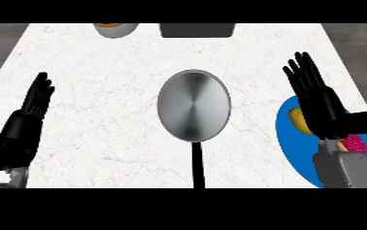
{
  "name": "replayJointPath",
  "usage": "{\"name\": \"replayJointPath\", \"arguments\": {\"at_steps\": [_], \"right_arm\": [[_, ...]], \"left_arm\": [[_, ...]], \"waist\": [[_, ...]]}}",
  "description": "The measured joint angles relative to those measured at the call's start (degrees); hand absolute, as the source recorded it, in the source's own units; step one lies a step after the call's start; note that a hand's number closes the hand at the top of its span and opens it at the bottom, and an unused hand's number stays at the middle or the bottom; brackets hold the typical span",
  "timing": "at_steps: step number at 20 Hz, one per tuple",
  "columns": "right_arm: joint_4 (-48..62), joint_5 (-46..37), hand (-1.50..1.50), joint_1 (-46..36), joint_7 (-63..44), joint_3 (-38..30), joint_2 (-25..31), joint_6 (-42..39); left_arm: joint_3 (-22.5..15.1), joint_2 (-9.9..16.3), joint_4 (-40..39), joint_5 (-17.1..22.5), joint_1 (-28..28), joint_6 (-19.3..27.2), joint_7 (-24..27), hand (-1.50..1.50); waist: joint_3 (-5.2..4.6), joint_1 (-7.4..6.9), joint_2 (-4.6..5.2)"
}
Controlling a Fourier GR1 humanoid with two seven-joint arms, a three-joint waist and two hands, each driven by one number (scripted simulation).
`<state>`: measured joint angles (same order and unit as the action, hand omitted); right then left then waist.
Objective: Pick the cupcake from the plate and place it in the pan
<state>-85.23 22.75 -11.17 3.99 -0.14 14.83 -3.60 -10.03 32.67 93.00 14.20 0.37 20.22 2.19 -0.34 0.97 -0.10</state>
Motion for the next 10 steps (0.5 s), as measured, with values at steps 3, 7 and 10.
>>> {"name": "replayJointPath", "arguments": {"at_steps": [3, 7, 10], "right_arm": [[1.4, 4.3, 1.50, -1.1, 1.4, -3.8, 4.7, -7.9], [3.2, 8.9, 1.50, -2.2, 3.6, -9.1, 14.9, -21.2], [5.9, 4.6, 1.50, 1.3, 10.1, -14.2, 22.1, -25.9]], "left_arm": [[0.5, -1.4, -0.7, 1.0, 1.8, -0.7, -1.4, 0.00], [0.8, -4.3, -0.5, 4.1, 3.2, -0.6, -4.0, 0.00], [0.9, -5.5, -0.3, 6.4, 3.6, -1.1, -5.9, 0.00]], "waist": [[0.23, -0.26, 0.12], [0.40, 0.25, 0.37], [0.56, 1.19, 0.40]]}}
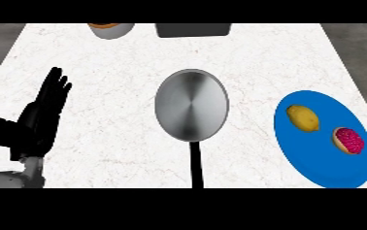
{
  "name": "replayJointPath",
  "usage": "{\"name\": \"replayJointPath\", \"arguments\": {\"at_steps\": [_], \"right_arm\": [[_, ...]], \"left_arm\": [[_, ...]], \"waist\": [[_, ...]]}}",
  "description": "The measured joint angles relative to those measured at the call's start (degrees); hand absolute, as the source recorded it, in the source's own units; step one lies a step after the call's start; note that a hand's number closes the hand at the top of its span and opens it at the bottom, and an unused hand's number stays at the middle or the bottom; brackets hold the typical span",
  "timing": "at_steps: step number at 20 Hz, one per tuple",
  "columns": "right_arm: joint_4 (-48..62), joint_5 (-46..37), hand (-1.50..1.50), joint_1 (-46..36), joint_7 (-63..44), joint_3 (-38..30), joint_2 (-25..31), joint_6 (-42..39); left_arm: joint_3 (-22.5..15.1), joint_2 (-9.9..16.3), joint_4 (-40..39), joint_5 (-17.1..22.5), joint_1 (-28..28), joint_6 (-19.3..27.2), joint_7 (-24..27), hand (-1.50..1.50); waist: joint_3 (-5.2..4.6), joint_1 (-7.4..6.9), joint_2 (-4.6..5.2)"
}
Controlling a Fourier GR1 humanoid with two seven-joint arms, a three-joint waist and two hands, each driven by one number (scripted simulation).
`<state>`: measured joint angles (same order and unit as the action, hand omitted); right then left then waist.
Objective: Pick the cupcake from the plate and place it in the pan
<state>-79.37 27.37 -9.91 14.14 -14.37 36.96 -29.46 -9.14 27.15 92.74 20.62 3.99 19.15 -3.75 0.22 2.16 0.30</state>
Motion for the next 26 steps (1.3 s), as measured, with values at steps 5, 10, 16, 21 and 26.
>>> {"name": "replayJointPath", "arguments": {"at_steps": [5, 10, 16, 21, 26], "right_arm": [[7.1, -8.4, -1.50, 6.9, 13.6, -7.1, 9.0, -6.1], [11.8, -18.0, -1.50, 10.3, 23.7, -9.2, 16.1, -3.0], [15.0, -26.5, -1.50, 9.7, 31.0, -5.8, 22.6, 2.5], [14.7, -34.8, -1.50, 8.0, 33.8, 0.3, 26.7, 7.3], [14.5, -42.6, -1.50, 4.7, 34.3, 7.6, 28.3, 10.0]], "left_arm": [[0.3, -1.1, -0.3, 1.8, 1.0, -0.5, -1.7, 0.00], [-0.4, -2.2, -0.8, 1.8, 2.8, -0.6, -2.8, 0.00], [-0.4, -2.6, -2.3, 1.5, 5.0, -1.5, -3.6, 0.00], [-0.3, -3.1, -3.7, 1.4, 5.5, -2.9, -3.0, 0.00], [-0.1, -3.6, -4.2, 1.0, 6.6, -3.2, -3.9, 0.00]], "waist": [[0.16, 0.00, 0.13], [0.21, -1.05, 0.18], [0.06, -2.62, 0.18], [-0.07, -3.31, 0.15], [-0.14, -3.60, 0.10]]}}
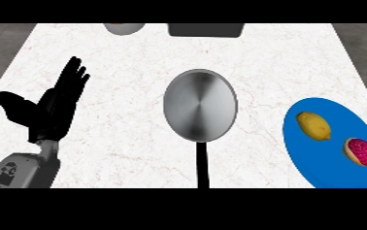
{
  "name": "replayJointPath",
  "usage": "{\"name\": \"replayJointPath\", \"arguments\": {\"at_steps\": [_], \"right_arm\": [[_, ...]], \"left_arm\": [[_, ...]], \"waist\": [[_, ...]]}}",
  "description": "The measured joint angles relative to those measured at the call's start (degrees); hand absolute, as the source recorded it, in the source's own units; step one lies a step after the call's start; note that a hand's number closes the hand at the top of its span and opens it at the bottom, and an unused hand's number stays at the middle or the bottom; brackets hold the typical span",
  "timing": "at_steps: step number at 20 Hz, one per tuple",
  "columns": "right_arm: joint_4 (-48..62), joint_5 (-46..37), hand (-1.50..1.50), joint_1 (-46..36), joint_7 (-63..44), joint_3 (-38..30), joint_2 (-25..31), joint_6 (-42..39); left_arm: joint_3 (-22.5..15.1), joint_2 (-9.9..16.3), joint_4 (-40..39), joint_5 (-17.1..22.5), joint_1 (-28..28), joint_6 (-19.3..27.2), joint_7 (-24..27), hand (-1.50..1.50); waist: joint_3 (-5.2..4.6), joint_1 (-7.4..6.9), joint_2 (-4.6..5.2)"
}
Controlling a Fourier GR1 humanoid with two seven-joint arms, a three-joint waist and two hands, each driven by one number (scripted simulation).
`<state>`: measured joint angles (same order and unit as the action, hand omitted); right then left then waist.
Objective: Pick the cupcake from the plate and place it in the pan
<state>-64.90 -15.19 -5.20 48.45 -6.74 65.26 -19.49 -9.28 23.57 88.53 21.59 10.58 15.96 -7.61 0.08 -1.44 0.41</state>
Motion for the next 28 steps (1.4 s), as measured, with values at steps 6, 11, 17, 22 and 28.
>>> {"name": "replayJointPath", "arguments": {"at_steps": [6, 11, 17, 22, 28], "right_arm": [[-2.5, -9.7, -1.50, 0.7, -1.0, 9.2, 2.5, 0.7], [-3.1, -15.4, -1.50, 1.4, 0.1, 11.9, 2.5, 2.4], [-7.4, -21.6, -1.50, 3.4, -2.4, 11.3, 1.9, 5.9], [-13.3, -23.5, -1.50, 7.8, -5.7, 8.0, 0.4, 6.9], [-21.0, -25.7, -1.50, 10.4, -10.1, 6.7, -3.6, 4.0]], "left_arm": [[0.4, -0.4, 0.4, -0.6, 0.2, 0.2, -0.8, 0.00], [1.5, -0.8, 1.3, -1.7, -0.5, 0.0, -1.7, 0.00], [2.9, -2.1, -0.2, -2.9, -0.8, -1.0, -0.8, 0.00], [4.0, -2.3, 2.2, -3.6, -1.2, -1.5, -3.3, 0.00], [4.8, -4.0, 1.5, -5.5, -0.8, -2.0, -3.3, 0.00]], "waist": [[-0.06, 0.34, -0.17], [-0.07, 1.01, -0.34], [-0.11, 1.64, -0.47], [-0.12, 1.94, -0.57], [-0.12, 1.93, -0.53]]}}
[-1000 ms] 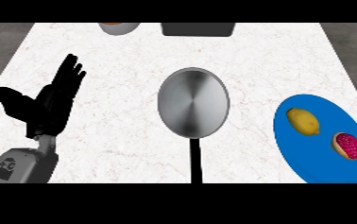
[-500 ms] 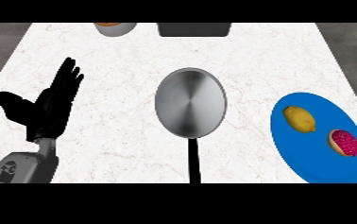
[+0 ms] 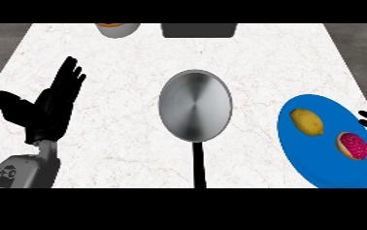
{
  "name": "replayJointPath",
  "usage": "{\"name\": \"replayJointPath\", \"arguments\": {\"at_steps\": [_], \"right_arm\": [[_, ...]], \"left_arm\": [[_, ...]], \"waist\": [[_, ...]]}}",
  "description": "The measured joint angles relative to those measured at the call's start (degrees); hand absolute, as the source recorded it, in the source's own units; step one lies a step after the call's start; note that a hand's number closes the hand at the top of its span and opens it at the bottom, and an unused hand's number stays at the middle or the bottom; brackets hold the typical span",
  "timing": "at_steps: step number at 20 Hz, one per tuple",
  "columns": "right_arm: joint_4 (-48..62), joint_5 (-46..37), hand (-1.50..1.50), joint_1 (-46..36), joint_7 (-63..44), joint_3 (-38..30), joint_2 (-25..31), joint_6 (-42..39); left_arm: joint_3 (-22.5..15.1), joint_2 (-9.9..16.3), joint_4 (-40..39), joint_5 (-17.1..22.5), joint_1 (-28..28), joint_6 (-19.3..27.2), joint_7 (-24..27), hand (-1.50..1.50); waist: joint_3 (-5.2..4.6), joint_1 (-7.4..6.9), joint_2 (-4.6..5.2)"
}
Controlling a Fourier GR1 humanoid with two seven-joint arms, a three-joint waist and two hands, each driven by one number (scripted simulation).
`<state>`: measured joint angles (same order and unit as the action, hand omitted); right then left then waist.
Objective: Pick the cupcake from the plate and place it in the pan
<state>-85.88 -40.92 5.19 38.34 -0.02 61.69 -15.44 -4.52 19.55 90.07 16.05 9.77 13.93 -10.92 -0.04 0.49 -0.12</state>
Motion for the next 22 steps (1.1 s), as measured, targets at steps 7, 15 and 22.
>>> {"name": "replayJointPath", "arguments": {"at_steps": [7, 15, 22], "right_arm": [[1.3, -7.0, -1.50, -3.1, -4.0, 0.4, -4.8, -2.2], [6.1, -13.5, -1.50, -8.5, -4.5, 1.6, -11.4, -3.6], [11.9, -19.2, -1.50, -11.3, -2.4, 2.4, -15.0, -2.1]], "left_arm": [[1.5, -1.0, 1.0, -1.1, -0.7, -1.8, -0.8, 0.00], [2.8, -3.0, 0.0, -3.0, -0.7, -3.7, -0.2, 0.00], [3.6, -4.4, 0.8, -4.3, -1.0, -4.7, -0.9, 0.00]], "waist": [[0.03, -0.48, 0.10], [0.03, -0.63, 0.14], [0.05, -0.70, 0.15]]}}
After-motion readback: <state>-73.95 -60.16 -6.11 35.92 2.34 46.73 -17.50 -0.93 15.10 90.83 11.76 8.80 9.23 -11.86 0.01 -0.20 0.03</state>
